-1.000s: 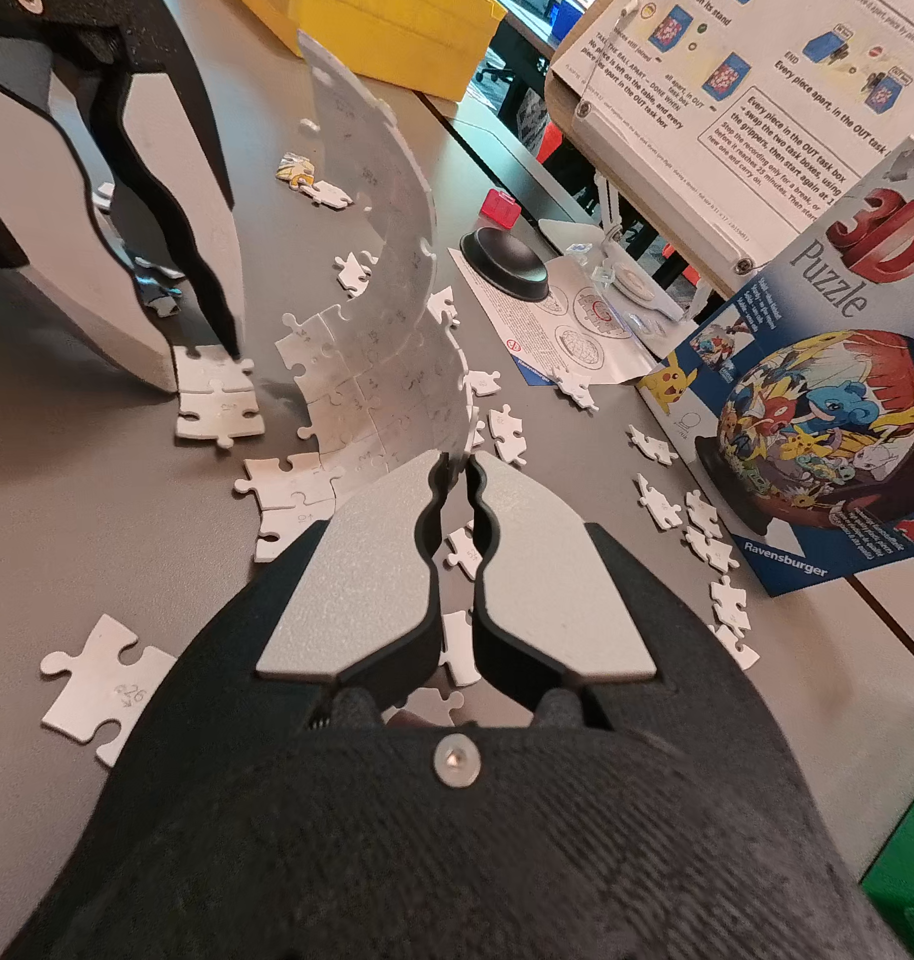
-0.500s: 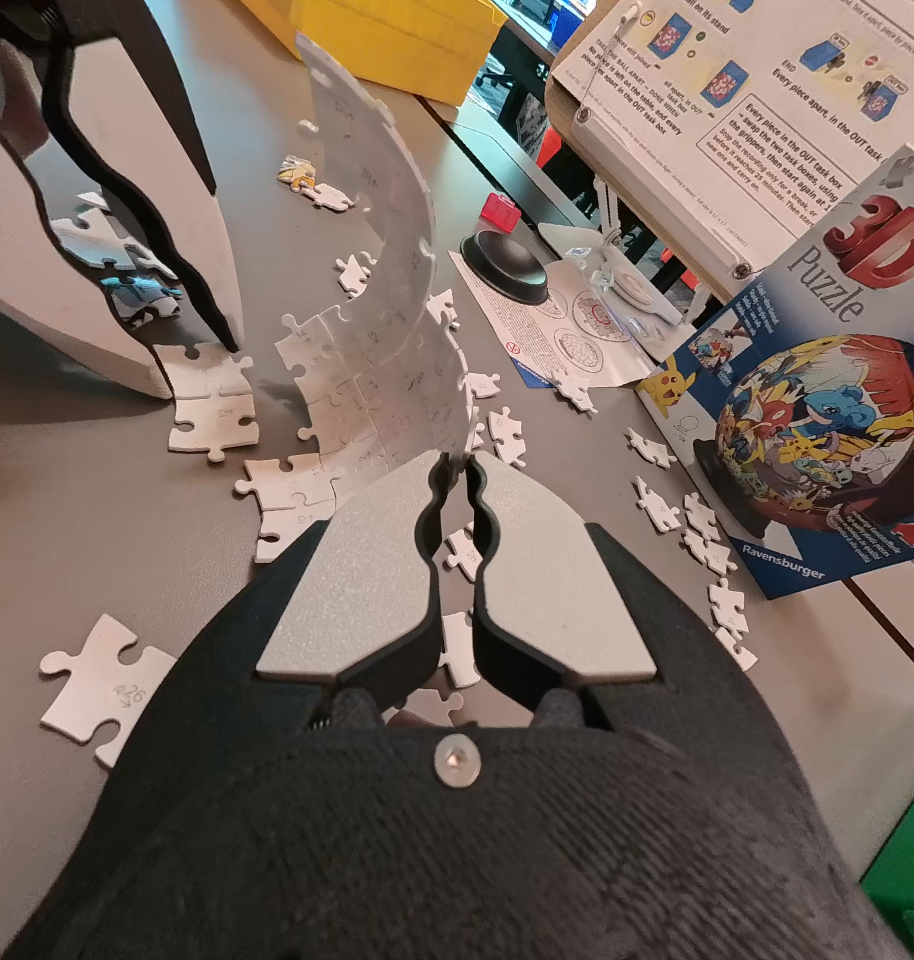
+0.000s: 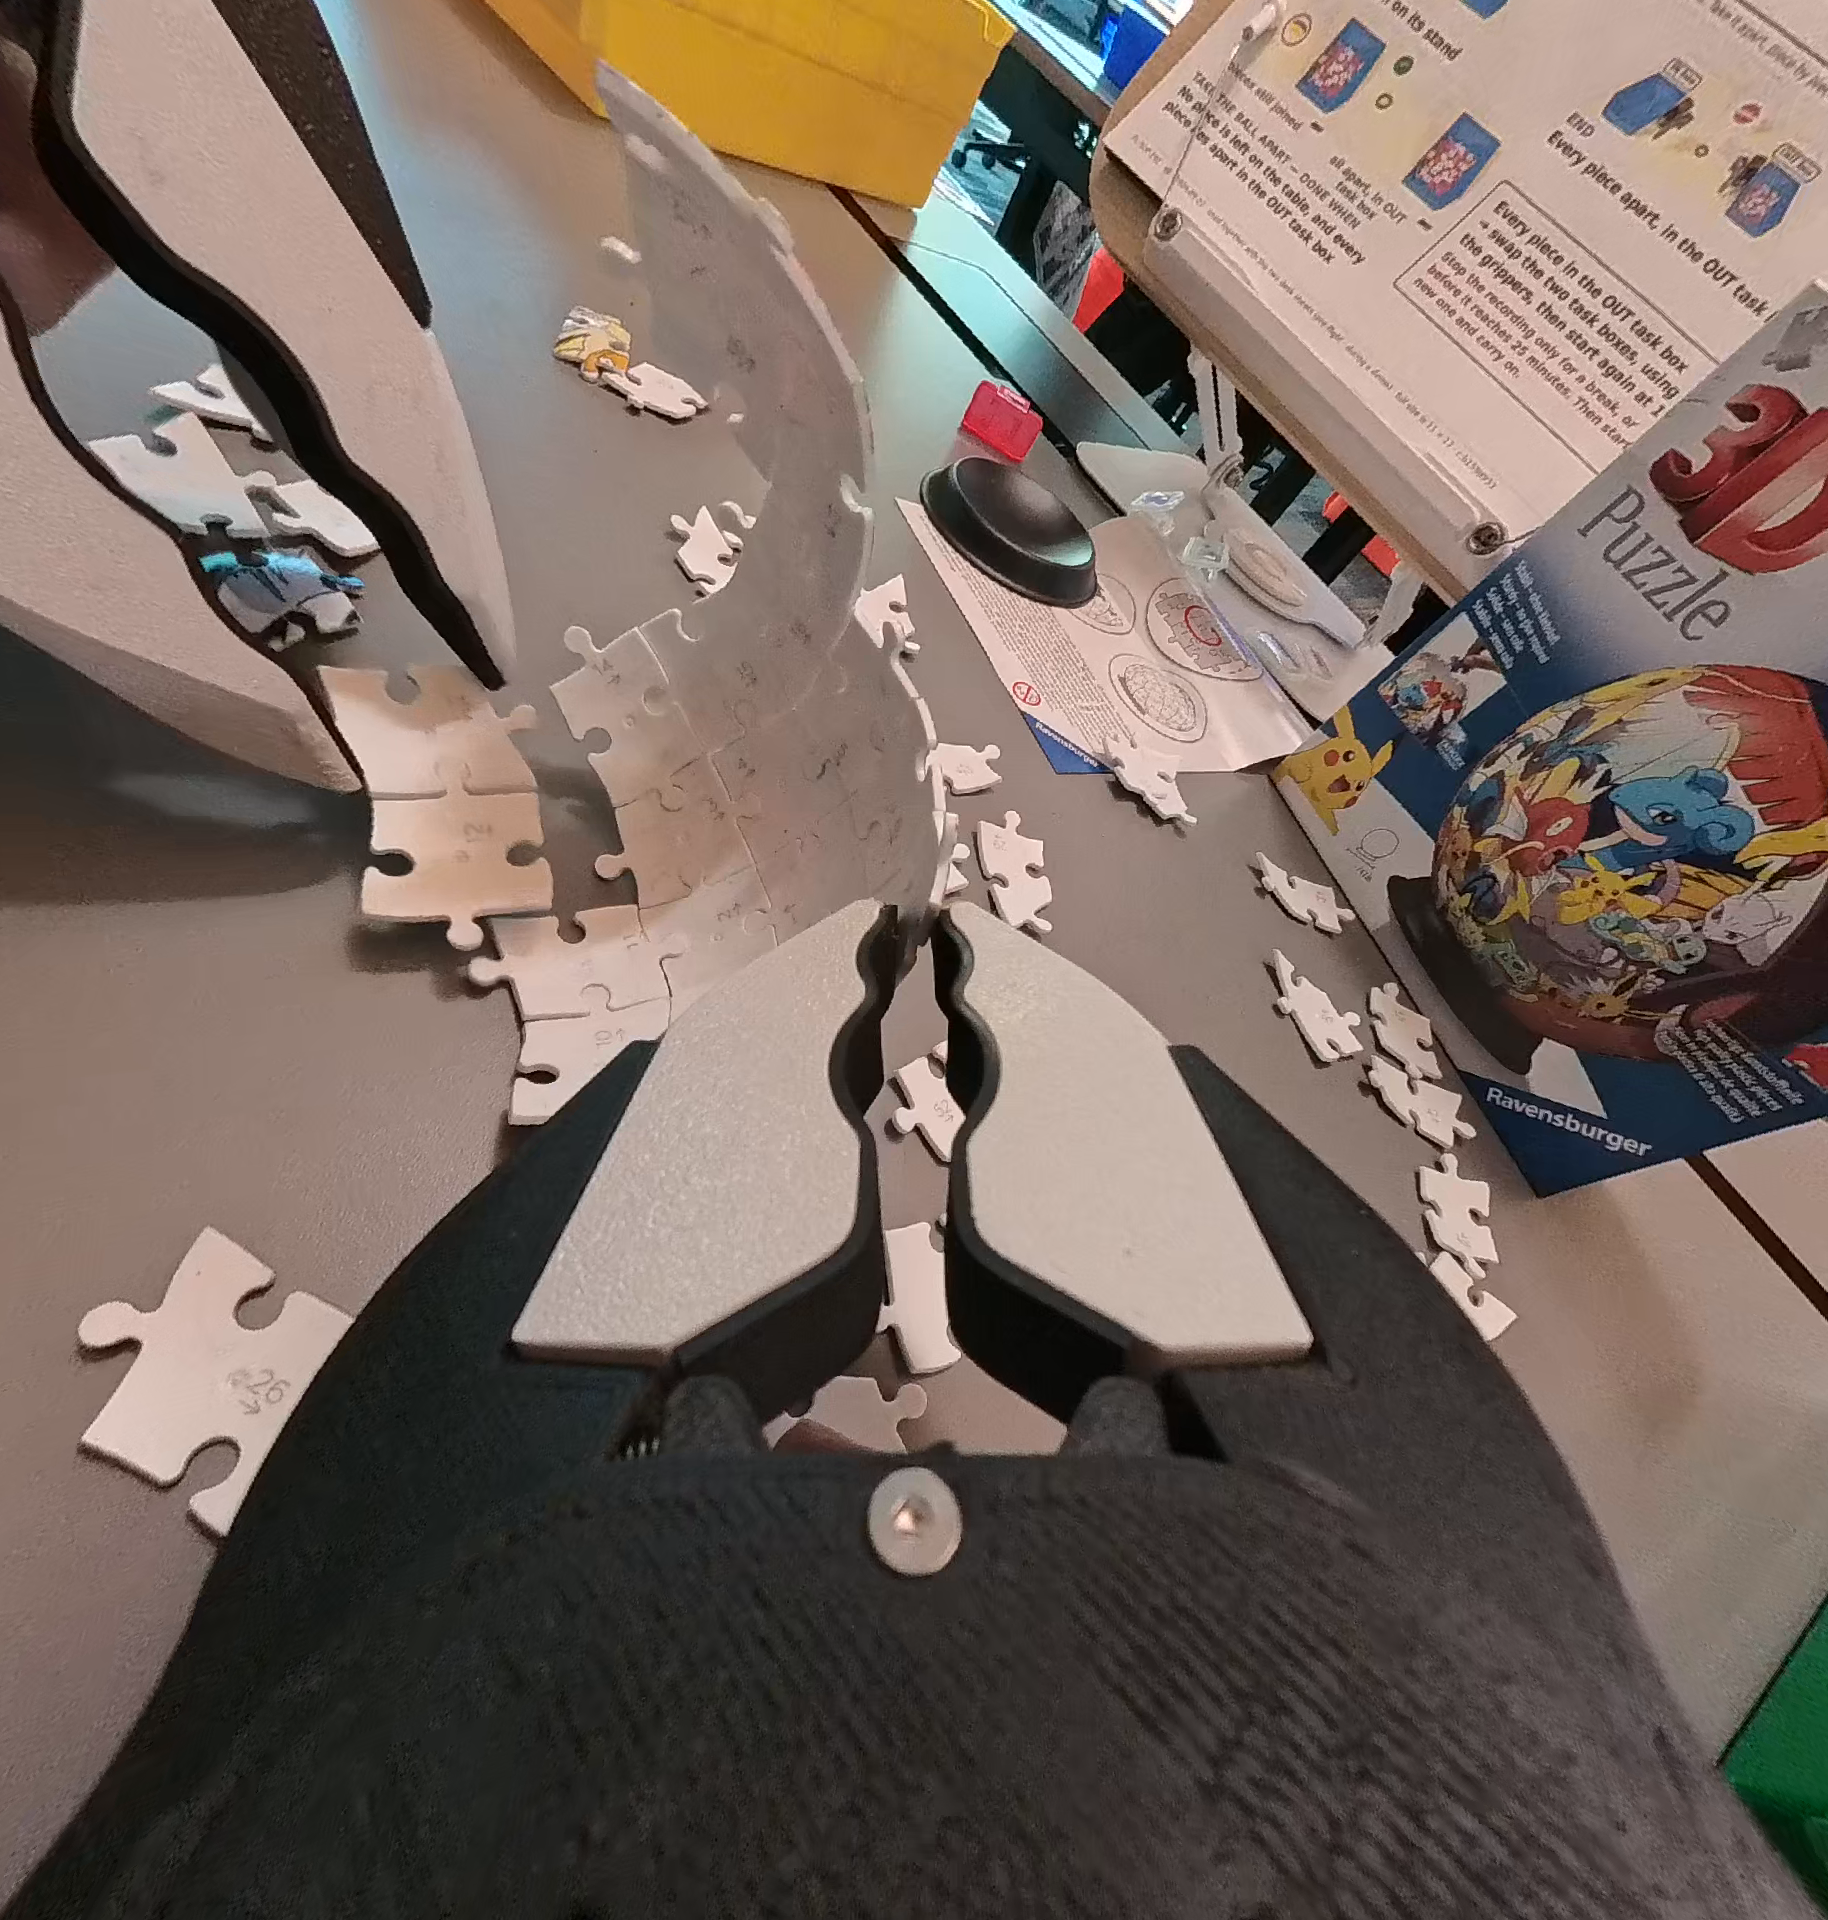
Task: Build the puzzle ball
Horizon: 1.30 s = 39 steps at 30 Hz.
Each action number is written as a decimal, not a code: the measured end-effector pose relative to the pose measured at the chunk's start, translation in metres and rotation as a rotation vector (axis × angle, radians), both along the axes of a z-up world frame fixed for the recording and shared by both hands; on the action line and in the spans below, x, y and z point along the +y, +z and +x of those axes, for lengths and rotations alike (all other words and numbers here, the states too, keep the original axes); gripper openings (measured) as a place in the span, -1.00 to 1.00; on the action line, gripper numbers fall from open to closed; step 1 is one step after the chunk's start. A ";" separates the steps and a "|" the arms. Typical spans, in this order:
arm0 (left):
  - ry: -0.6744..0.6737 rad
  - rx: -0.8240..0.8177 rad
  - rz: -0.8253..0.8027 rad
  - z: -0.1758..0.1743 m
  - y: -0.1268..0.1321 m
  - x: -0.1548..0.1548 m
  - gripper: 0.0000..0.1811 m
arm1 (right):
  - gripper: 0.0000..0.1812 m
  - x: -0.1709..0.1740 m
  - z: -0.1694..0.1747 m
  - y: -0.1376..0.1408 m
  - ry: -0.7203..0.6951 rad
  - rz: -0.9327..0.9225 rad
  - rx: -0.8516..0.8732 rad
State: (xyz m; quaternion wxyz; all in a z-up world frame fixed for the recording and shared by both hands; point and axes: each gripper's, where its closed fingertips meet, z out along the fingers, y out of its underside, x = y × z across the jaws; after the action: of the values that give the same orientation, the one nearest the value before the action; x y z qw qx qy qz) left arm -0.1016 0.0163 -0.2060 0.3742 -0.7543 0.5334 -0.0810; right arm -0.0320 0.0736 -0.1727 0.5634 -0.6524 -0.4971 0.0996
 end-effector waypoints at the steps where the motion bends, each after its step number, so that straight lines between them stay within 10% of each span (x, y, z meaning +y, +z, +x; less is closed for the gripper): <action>1: -0.007 0.008 0.008 0.001 0.000 0.000 -0.68 | -0.93 0.000 0.000 0.000 0.000 0.000 0.000; 39: 0.129 0.134 0.161 0.017 -0.006 0.010 -0.74 | -0.94 -0.001 0.003 0.010 -0.049 -0.023 -0.101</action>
State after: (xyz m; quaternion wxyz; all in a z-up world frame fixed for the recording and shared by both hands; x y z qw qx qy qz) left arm -0.0846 0.0259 -0.2124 0.4014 -0.7582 0.5125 0.0369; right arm -0.0285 0.0723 -0.1624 0.5324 -0.6750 -0.5074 0.0584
